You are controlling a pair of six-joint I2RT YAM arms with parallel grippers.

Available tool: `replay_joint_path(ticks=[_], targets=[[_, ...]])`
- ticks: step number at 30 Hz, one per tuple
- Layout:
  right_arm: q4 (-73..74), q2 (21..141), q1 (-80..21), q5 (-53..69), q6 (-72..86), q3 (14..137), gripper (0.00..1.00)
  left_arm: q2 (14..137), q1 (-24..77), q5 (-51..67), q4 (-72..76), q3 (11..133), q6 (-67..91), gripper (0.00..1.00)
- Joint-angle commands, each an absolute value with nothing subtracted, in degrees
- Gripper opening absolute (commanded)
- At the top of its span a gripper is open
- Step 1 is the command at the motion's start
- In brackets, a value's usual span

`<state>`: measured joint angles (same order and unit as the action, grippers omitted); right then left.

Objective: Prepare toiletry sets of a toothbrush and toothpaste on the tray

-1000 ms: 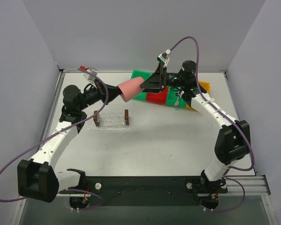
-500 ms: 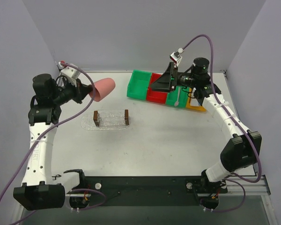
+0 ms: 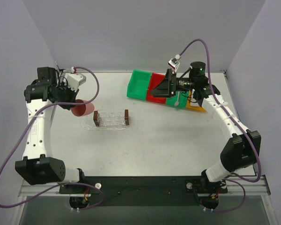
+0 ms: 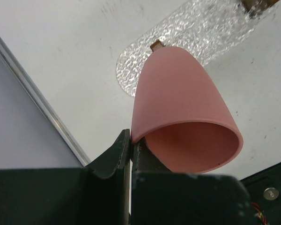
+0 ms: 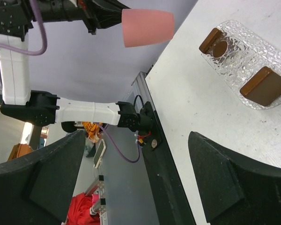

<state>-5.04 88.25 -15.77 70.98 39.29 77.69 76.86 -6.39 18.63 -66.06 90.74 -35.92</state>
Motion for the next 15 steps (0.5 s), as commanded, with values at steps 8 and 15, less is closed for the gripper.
replay_joint_path(ticks=[8, 15], targets=[[-5.89, 87.1, -14.5, 72.86, 35.51, 74.8, 0.85, 92.01, -8.35, 11.08, -77.16, 99.67, -42.27, 0.0], [-6.06, 87.1, -14.24, 72.86, 35.42, 74.27, 0.85, 100.45, -8.35, 9.76, -77.52, 102.39, -42.63, 0.0]])
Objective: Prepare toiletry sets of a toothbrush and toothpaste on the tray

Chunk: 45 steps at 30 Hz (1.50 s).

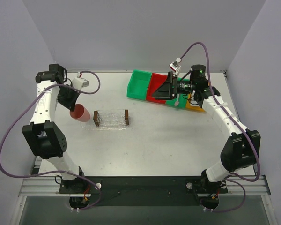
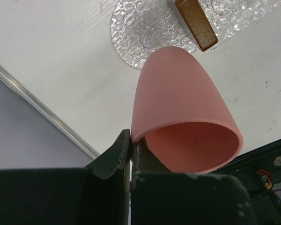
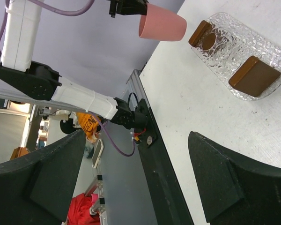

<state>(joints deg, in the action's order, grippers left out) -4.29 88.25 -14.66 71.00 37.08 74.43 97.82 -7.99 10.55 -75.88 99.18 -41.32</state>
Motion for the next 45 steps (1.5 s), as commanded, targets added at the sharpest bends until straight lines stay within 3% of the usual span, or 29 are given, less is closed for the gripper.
replay_joint_path(ticks=[1, 22, 45], targets=[[-6.15, 87.19, -14.33, 72.86, 35.51, 74.18, 0.85, 102.11, -8.35, 9.67, -77.52, 103.35, -42.45, 0.0], [-5.8, 88.15, -13.89, 73.21, 35.24, 74.09, 0.85, 117.5, -5.98, 5.98, -79.27, 111.61, -39.2, 0.0], [-5.62, 88.51, -13.27, 73.39, 35.42, 74.09, 0.85, 117.77, -4.31, 3.6, -79.9, 109.17, -38.15, 0.0]])
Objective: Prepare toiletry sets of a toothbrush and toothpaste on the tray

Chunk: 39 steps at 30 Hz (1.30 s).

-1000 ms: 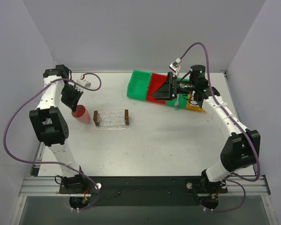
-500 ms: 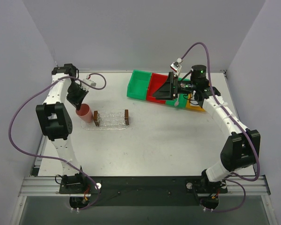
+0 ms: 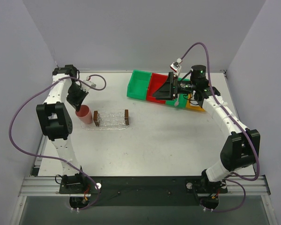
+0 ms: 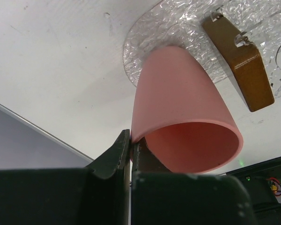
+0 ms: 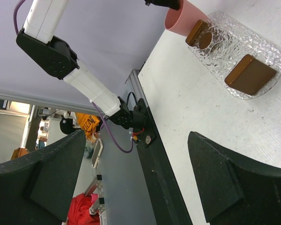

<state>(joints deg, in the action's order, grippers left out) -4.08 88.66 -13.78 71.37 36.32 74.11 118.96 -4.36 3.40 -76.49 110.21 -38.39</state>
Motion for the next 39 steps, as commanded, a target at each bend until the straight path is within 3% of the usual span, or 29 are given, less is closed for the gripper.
replay_joint_path(ticks=[1, 13, 20, 21, 29, 37, 39], targets=[[-5.62, 88.59, -13.27, 73.39, 35.42, 74.0, 0.85, 117.51, -4.22, 3.43, -79.63, 108.29, -38.14, 0.0], [-5.62, 88.59, -13.18, 73.21, 35.42, 73.65, 0.85, 117.25, -3.87, 3.69, -77.26, 106.61, -37.44, 0.0], [-5.62, 88.94, -13.1, 73.13, 35.33, 73.65, 0.85, 117.07, -3.78, 3.52, -76.99, 106.35, -37.35, 0.24], [-5.62, 88.95, -13.1, 73.13, 35.25, 73.65, 0.85, 116.98, -3.69, 3.52, -76.99, 106.35, -37.35, 0.32], [-5.63, 89.38, -13.1, 73.13, 35.42, 73.83, 0.85, 115.93, -3.78, 5.18, -77.87, 109.33, -37.27, 0.49], [-4.49, 89.21, -12.31, 72.25, 34.46, 74.44, 0.85, 114.35, -3.78, 6.41, -81.38, 115.74, -37.18, 0.57], [3.19, 89.3, -12.04, 68.75, 28.09, 76.97, 0.85, 113.73, -3.87, 7.47, -82.35, 117.85, -37.35, 0.59]])
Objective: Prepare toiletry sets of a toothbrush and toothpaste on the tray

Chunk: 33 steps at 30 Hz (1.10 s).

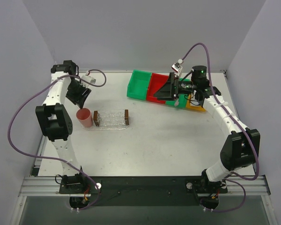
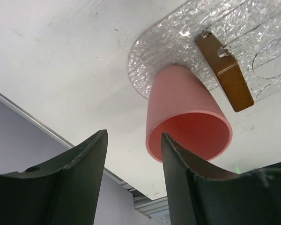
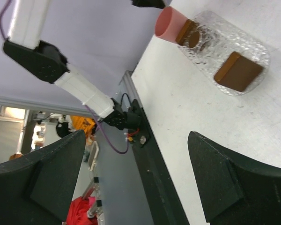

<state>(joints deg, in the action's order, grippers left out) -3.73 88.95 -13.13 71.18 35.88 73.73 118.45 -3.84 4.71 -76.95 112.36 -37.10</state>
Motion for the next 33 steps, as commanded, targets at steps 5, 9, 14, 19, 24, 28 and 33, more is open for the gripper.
replay_joint_path(ticks=[5, 9, 14, 19, 24, 28, 33], targets=[[20.72, 89.91, -11.69, 47.33, 13.72, 83.05, 0.84, 109.61, -3.87, 10.1, -83.5, 121.02, -37.09, 0.64], [24.43, 90.35, -11.69, 26.34, 9.59, 84.64, 0.82, 103.73, -3.96, 12.3, -80.34, 121.38, -34.37, 0.64], [24.43, 90.97, -11.69, 11.97, 8.0, 85.6, 0.8, 96.87, -3.96, 15.11, -73.31, 116.03, -29.89, 0.64], [24.0, 92.81, -11.78, -0.77, 7.82, 86.22, 0.79, 86.59, -3.52, 16.52, -62.59, 105.66, -26.2, 0.65], [22.24, 95.18, -11.69, -7.65, 5.02, 86.22, 0.78, 78.77, -2.29, 19.24, -56.27, 95.3, -24.96, 0.65], [22.5, 97.55, -11.78, -7.47, 4.48, 87.98, 0.78, 76.03, -1.06, 19.25, -53.97, 90.62, -24.96, 0.65], [22.15, 100.71, -11.69, -7.74, 4.83, 89.3, 0.71, 74.36, -0.44, 19.34, -52.74, 87.81, -24.61, 0.65]])
